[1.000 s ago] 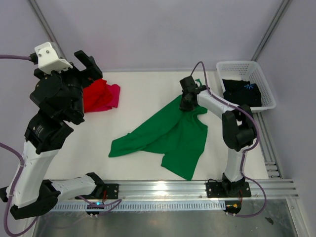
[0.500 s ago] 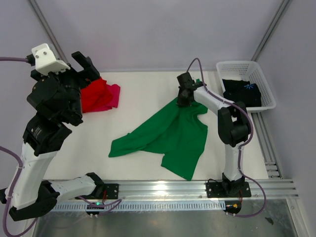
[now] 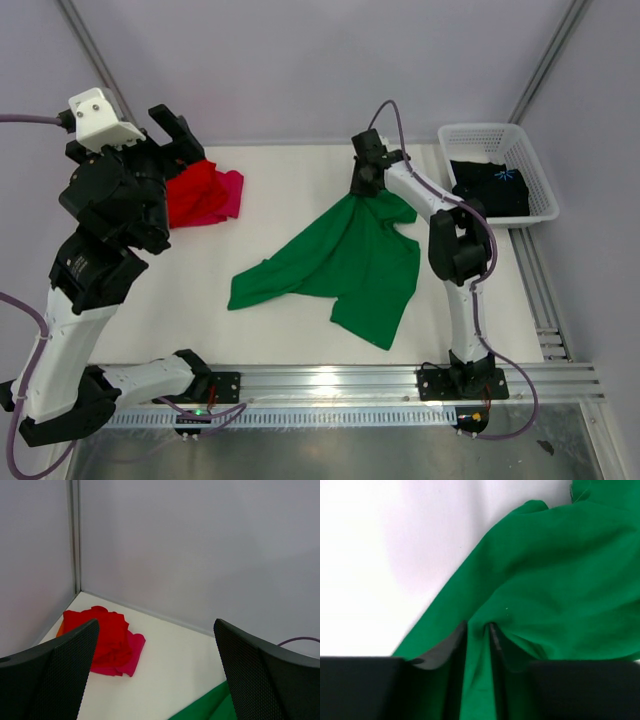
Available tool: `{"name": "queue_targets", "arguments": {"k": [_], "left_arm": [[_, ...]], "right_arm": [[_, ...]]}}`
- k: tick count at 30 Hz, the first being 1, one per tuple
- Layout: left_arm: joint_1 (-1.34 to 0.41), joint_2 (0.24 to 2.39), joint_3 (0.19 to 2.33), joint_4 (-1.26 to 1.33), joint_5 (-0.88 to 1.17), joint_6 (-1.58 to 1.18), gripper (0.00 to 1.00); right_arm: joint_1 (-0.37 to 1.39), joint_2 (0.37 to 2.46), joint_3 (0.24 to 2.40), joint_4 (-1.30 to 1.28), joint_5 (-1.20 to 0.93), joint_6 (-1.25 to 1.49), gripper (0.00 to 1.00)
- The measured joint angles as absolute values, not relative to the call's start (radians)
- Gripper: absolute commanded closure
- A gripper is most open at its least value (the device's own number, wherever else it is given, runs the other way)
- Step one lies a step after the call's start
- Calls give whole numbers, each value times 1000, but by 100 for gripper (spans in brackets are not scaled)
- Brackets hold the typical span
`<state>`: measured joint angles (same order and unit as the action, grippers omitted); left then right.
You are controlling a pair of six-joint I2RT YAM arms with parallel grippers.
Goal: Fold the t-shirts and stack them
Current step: Flatten out the tshirt
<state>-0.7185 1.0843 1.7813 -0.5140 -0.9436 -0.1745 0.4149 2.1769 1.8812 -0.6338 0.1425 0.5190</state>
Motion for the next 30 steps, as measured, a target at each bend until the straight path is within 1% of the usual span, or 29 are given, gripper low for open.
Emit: {"name": "queue_targets", "arguments": {"k": [1,5,7,10,18,21,26,30], "left_arm": [[-719,1084,1781,-514,-944,-175,1],[-719,1084,1781,-514,-949,-175,1],[-719,1084,1781,-514,-950,-174,1],[-719,1084,1775,-514,-950,-175,1],[-719,1106,1768,-512,-947,-176,1],[-719,1121,1768,-513,-941,-177,1],[-719,1140,1768,-512,-922,-186,1],[-719,1151,1768,-512,-910,-202,1]], "right_arm": [[415,2191,1889,-636,142,511,59],[415,2192,1852,-636,144,501,56],[415,2165,1788,-625,144,499,55],[415,2074,1631,-610,144,492,55],[431,1694,1291,-599,131,482,55],[446,1604,1172,-583,125,501,55],[458,1571,972,-552,95,533,55],[457,1572,896,-520,83,542,55]]}}
